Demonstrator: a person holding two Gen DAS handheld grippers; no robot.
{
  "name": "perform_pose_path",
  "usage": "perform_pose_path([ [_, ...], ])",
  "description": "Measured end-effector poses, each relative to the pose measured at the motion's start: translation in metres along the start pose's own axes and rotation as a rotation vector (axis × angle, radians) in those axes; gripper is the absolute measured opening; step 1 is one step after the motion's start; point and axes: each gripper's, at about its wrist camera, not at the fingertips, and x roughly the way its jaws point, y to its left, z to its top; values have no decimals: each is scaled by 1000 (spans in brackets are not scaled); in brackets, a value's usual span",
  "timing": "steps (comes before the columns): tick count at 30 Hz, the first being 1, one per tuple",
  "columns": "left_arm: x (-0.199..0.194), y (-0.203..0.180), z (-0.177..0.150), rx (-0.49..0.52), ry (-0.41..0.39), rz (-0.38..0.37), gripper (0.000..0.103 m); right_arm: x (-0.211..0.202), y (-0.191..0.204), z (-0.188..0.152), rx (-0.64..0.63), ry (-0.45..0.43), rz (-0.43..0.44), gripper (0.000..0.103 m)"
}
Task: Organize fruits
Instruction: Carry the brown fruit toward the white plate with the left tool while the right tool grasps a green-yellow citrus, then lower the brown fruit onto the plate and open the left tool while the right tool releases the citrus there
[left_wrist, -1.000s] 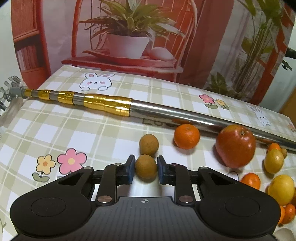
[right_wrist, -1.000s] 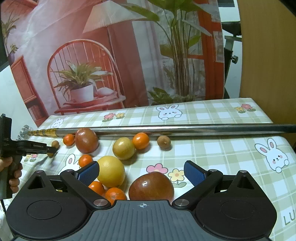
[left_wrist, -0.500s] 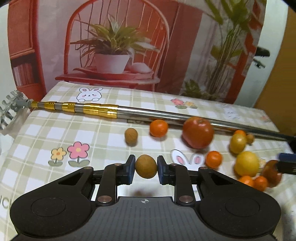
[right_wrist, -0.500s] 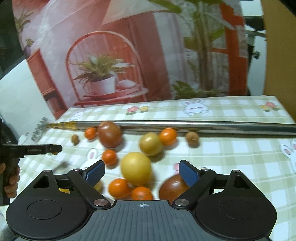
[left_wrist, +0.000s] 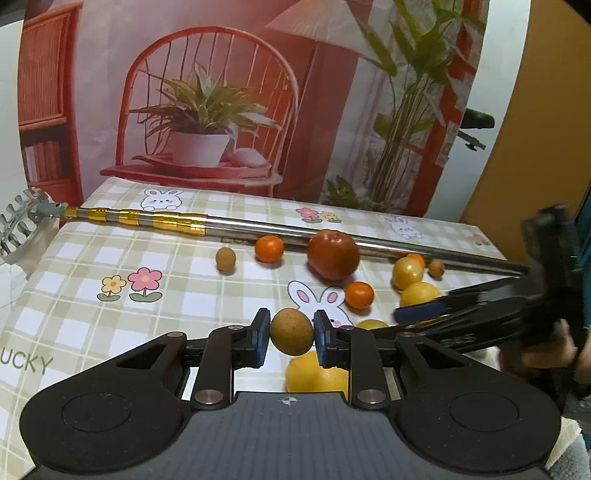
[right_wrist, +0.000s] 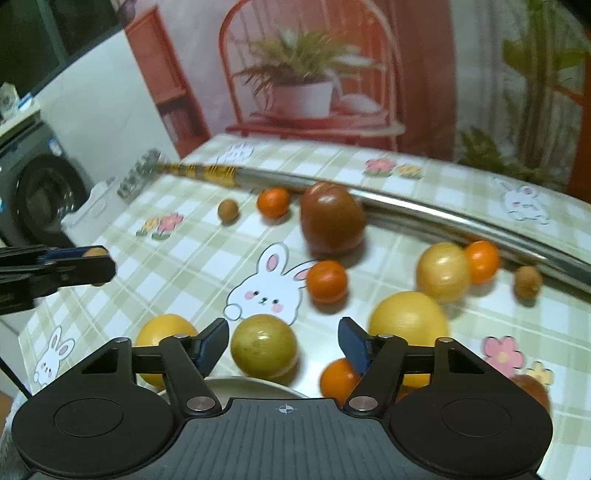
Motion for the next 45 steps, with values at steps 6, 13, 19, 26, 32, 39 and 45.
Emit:
perform_pose_path([
  [6, -5, -8, -8, 0, -17, -28, 27, 24, 13, 4, -53, 80, -19, 52],
  [13, -9, -12, -17, -3, -3, -53, 27, 24, 14, 1, -55, 83, -26, 44],
  [19, -11, -22, -24, 19, 13, -91, 27, -12, 4, -1, 14, -39, -33, 44],
  [26, -2, -47, -40, 88, 67, -113, 27, -68, -7, -35, 91, -117, -89, 44],
  [32, 6, -65, -57, 161, 119, -94, 27, -91, -11, -79, 154, -102, -112, 44],
  [39, 16, -79, -74, 241, 156, -33, 27, -93, -4, -111, 182, -95, -119, 44],
  [45, 18, -90, -86, 280, 163, 0, 27, -94, 0, -119, 173, -101, -135, 44],
])
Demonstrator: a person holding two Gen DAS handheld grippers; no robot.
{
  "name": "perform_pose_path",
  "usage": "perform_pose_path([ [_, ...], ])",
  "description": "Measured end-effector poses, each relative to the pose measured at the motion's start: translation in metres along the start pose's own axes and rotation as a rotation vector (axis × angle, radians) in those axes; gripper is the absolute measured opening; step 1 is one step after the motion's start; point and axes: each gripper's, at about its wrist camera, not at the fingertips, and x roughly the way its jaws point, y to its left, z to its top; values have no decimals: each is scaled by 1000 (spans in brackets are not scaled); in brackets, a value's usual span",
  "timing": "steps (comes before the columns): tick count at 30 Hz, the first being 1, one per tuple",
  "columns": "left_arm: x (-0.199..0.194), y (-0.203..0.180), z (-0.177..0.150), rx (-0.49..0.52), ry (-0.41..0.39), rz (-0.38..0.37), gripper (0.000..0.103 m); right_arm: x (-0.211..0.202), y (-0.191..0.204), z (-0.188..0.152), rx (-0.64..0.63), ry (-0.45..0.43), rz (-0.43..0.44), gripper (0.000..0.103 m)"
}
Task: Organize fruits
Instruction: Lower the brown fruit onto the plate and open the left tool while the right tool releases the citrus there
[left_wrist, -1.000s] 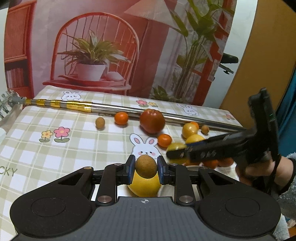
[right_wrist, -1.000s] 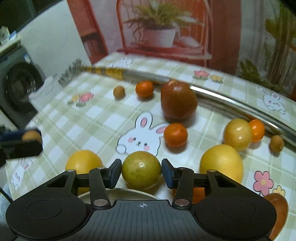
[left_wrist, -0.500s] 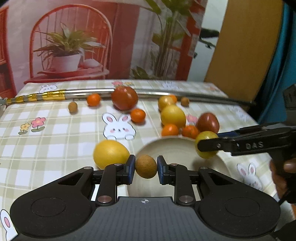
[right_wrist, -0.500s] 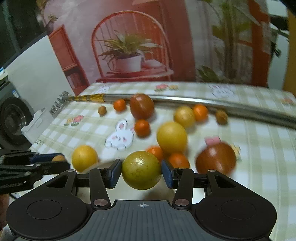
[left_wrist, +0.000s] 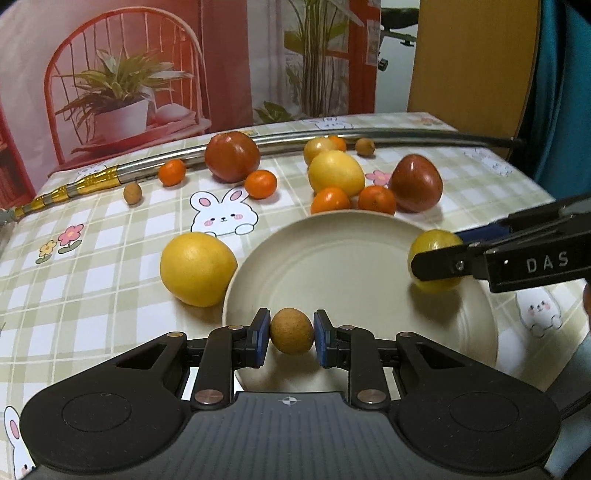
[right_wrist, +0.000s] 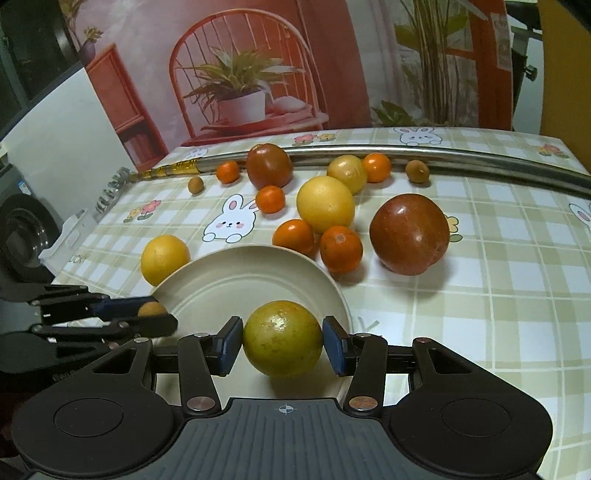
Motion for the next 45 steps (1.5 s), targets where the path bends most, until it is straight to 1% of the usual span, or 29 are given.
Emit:
perform_pose_path([
  [14, 3, -1, -7, -29, 14, 50, 27, 4, 3, -8, -33, 2, -30, 44],
  [27, 1, -2, -10, -45, -12, 73, 27, 7, -3, -10, -13, 18, -25, 45],
  [32, 0, -2, -11, -56, -21, 78, 28, 5, -2, -9, -28, 0, -33, 45],
  [35, -5, -1, -13, -75, -47, 90, 28, 4, -2, -8, -31, -4, -34, 46],
  [38, -9, 0, -16, -94, -71, 89, 29, 0, -1, -8, -37, -25, -38, 50],
  [45, -16, 3, -15, -119, -110, 96, 29, -7, 4, -6, -69, -81, -40, 50],
])
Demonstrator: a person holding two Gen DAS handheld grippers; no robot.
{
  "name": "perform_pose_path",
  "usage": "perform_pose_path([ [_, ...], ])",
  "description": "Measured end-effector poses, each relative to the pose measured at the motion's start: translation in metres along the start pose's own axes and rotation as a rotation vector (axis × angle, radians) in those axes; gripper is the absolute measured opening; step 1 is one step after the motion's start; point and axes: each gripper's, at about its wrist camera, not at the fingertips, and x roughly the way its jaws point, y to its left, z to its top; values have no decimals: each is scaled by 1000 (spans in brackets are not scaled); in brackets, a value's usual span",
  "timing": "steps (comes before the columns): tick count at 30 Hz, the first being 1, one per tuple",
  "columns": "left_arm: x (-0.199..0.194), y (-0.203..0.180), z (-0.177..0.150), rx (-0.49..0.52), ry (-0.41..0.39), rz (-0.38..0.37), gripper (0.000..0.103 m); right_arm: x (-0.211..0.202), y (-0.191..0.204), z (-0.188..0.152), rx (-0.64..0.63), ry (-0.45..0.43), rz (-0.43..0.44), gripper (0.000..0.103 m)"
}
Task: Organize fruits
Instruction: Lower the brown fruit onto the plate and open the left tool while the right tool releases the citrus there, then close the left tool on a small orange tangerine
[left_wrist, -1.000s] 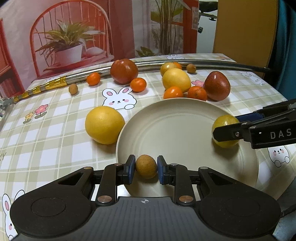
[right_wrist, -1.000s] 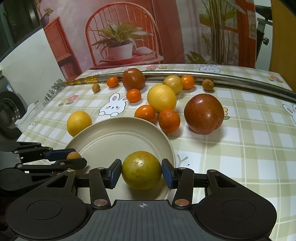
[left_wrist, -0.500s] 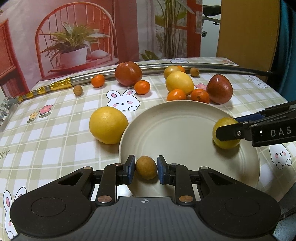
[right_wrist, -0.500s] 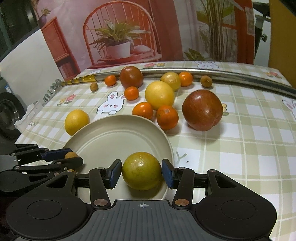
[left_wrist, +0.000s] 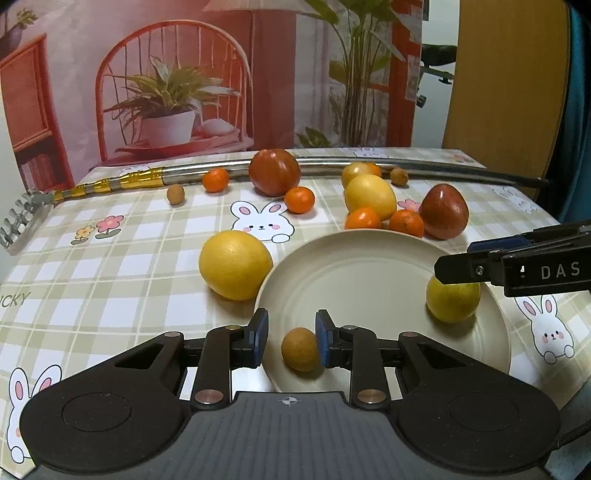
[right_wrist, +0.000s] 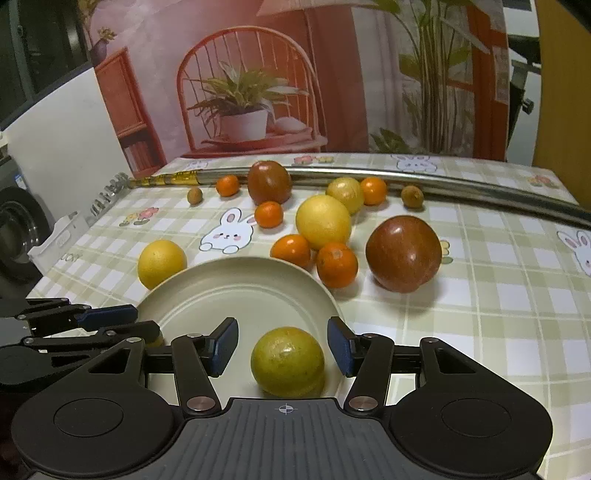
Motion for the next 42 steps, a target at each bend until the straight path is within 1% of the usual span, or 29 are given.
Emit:
perform_pose_path([
  [7, 0, 0, 0, -6, -4, 12, 29, -4, 0, 2, 3, -30, -4, 50],
  [17, 0, 2, 0, -8, -9, 29, 29, -6, -1, 3, 8, -44, -8, 50],
  [22, -2, 8, 7, -5, -22, 45, 29, -8, -3, 4, 8, -58, -12, 50],
  [26, -9, 24, 26, -23, -34, 33, 29, -12, -8, 10, 6, -76, -21, 50],
  [31, -17, 45, 62, -52, -54, 24, 29, -21, -17, 23, 0, -118, -55, 50],
  [34, -17, 51, 83, -73, -59, -4, 29, -25, -26, 35, 0, -142, -77, 50],
  [38, -1, 52, 106, -97, -29, -54, 29, -27, -39, 46, 6, -163, -106, 50],
  [42, 28, 42, 118, -83, 8, -110, 29, -26, -50, 53, 20, -177, -123, 50],
])
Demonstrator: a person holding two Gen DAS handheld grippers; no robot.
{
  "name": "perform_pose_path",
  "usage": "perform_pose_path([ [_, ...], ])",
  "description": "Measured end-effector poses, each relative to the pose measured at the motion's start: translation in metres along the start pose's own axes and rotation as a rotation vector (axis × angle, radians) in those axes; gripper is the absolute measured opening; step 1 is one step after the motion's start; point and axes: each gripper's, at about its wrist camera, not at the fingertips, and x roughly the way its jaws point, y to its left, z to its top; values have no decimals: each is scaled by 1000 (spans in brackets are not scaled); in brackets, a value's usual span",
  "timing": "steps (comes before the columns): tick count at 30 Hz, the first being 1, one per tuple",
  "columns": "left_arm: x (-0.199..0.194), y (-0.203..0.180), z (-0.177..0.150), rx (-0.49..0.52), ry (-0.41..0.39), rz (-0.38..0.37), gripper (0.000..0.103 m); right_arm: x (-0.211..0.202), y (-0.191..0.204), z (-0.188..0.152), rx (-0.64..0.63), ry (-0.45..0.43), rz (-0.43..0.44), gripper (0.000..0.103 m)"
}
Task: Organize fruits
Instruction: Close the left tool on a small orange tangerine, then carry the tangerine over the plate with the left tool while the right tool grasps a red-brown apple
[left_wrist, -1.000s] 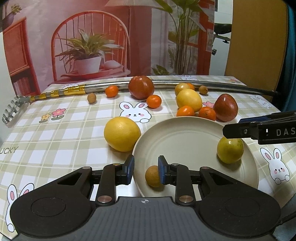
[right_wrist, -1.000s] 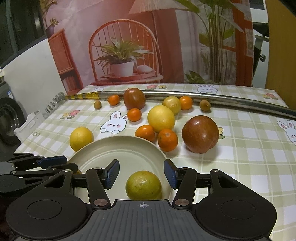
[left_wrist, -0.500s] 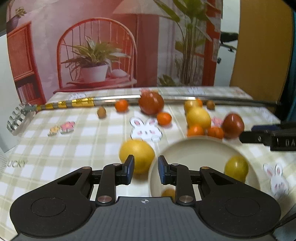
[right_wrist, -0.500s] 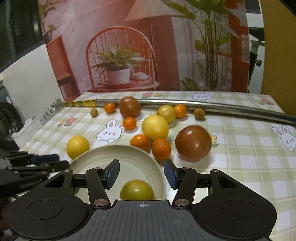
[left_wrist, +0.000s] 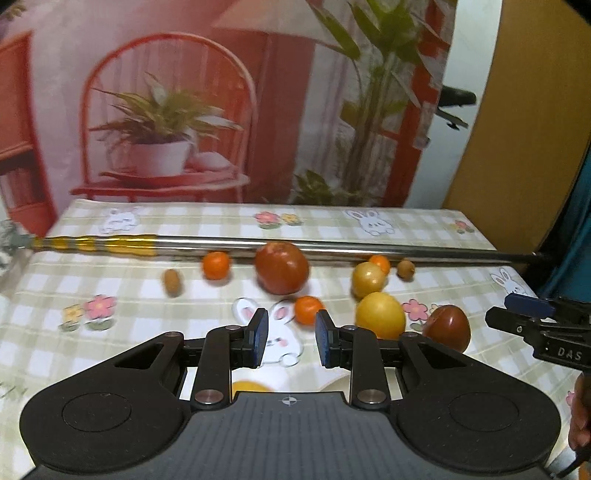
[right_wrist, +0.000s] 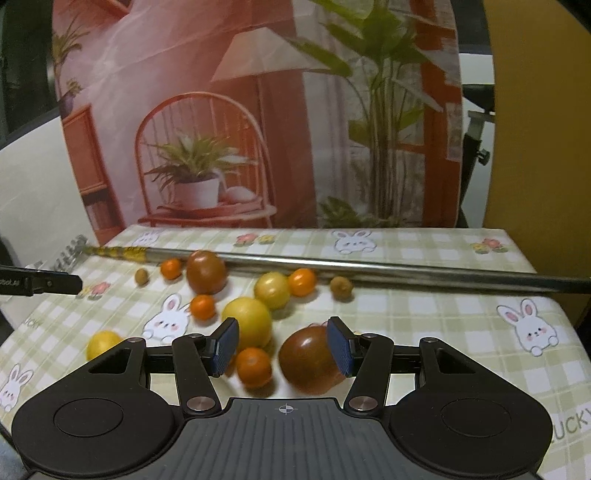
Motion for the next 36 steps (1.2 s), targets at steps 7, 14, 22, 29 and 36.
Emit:
perform_pose_path([
  [7, 70, -14, 11, 17, 100, -32, 29, 15, -12, 3, 9, 1, -8, 50],
  [14, 123, -16, 19, 19, 179, -24, 29, 27, -26, 1, 56, 16, 6, 50],
  [22, 150, -10, 21, -10, 226, -25, 37, 35, -35, -1, 83, 24, 10, 50],
  [29, 154, -13, 18, 5, 236, -14, 37, 39, -42, -5, 109, 36, 5, 50],
  [36, 133, -12, 17, 14, 200, -11, 36, 41, -46, -9, 115, 46, 2, 50],
])
